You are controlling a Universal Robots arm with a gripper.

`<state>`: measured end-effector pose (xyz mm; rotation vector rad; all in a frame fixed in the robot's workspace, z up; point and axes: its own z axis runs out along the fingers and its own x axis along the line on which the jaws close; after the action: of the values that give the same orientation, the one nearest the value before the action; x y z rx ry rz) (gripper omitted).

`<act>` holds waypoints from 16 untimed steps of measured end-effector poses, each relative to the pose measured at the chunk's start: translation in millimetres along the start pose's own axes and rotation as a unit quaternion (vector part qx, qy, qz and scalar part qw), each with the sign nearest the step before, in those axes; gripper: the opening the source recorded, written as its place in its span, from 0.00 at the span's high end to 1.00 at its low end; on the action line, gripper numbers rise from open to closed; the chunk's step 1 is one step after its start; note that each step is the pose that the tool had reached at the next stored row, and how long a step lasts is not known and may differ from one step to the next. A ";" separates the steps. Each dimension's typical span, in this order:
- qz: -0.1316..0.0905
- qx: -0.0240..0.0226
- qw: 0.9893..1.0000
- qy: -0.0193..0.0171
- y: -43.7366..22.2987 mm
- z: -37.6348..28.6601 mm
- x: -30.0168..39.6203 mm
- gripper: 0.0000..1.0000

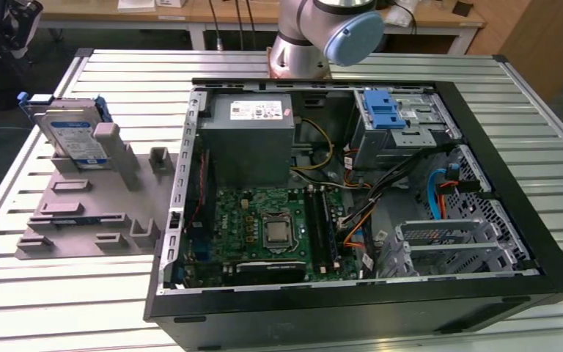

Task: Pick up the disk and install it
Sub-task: 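Pick up the disk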

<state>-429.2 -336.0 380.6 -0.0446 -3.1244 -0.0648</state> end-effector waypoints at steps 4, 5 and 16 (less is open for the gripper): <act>-0.007 0.000 1.000 0.000 0.0 0.0 0.0 0.89; -0.009 0.000 1.000 0.000 0.0 0.0 0.0 0.89; -0.031 0.001 1.000 0.001 0.0 0.0 0.0 0.89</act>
<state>-429.2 -336.0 380.6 0.0533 -3.1231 -0.0640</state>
